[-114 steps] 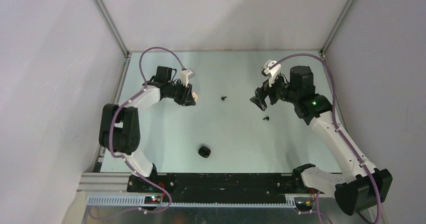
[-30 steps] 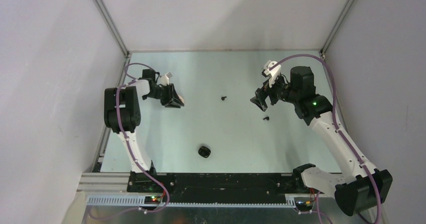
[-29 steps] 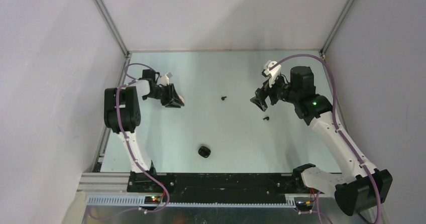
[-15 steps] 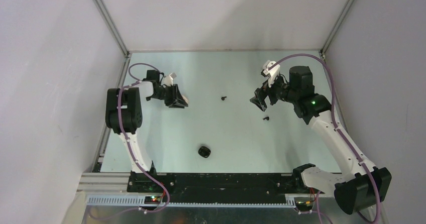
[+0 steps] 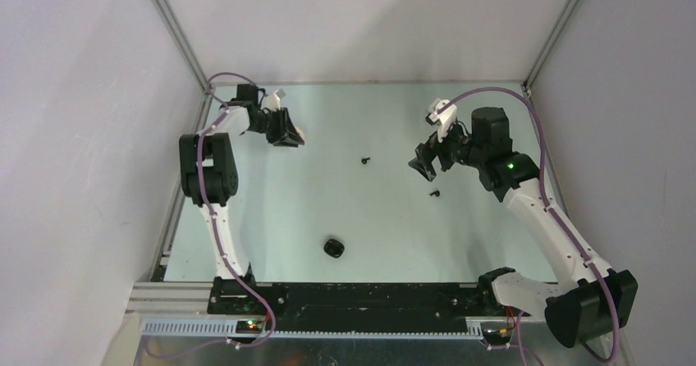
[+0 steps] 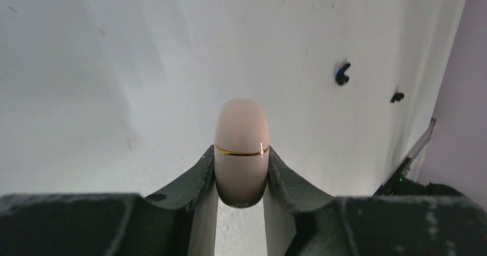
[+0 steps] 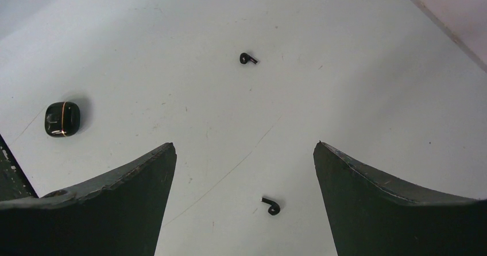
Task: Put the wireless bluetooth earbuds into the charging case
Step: Place the charging case at the center of the board.
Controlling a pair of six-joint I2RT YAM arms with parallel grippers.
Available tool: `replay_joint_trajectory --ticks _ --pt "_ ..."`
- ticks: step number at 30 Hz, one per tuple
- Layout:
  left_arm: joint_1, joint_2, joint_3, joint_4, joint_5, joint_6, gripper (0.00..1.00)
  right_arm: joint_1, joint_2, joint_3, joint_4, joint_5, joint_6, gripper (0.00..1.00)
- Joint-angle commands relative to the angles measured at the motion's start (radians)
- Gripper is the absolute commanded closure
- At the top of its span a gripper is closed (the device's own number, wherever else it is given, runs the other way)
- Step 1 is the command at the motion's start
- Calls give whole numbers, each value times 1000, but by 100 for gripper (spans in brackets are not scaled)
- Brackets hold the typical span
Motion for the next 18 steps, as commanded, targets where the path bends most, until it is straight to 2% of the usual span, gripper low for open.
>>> replay_joint_trajectory --ticks 1,5,7,11,18 --pt "27 91 137 -96 1 -1 89 -15 -5 1 20 5 -8 6" --pt "56 172 298 -160 -18 -38 88 -10 5 2 20 5 -12 6" --pt "74 197 317 -165 -14 -59 88 -7 11 2 19 6 -17 6" --pt "93 227 297 -164 -9 -90 86 0 13 1 21 16 -22 6" --pt "94 208 215 -115 7 -120 73 26 19 1 20 33 -33 5"
